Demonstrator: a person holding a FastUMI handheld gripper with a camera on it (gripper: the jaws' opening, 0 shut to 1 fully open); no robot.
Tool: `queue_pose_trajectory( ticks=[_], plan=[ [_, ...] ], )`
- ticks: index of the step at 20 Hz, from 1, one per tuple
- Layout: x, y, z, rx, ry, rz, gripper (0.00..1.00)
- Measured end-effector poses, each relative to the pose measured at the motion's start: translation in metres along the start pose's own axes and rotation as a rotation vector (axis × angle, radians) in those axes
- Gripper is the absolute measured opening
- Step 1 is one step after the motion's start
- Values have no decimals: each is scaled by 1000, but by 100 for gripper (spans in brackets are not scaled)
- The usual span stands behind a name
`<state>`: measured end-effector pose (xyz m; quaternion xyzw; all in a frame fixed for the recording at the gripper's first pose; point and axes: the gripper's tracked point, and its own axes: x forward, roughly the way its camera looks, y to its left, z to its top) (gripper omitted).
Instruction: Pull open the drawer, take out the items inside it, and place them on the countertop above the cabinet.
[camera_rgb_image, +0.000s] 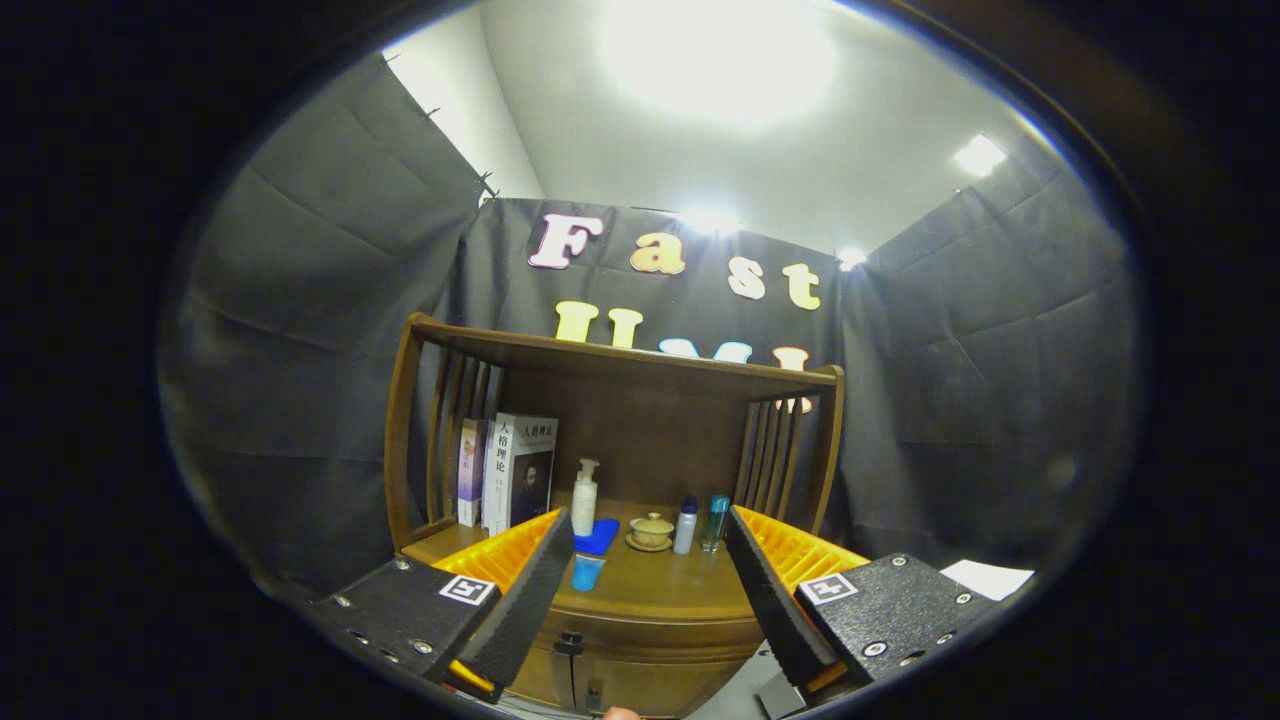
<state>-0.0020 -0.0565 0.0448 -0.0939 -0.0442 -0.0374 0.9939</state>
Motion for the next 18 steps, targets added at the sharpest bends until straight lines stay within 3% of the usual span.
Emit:
queue_pose_trajectory(
  ticks=[7,14,18],
  plan=[
    [-3,14,-1,-79,10,36,95],
    [-7,24,6,-27,1,52,95],
    [-5,19,3,-63,15,36,95]
  ],
)
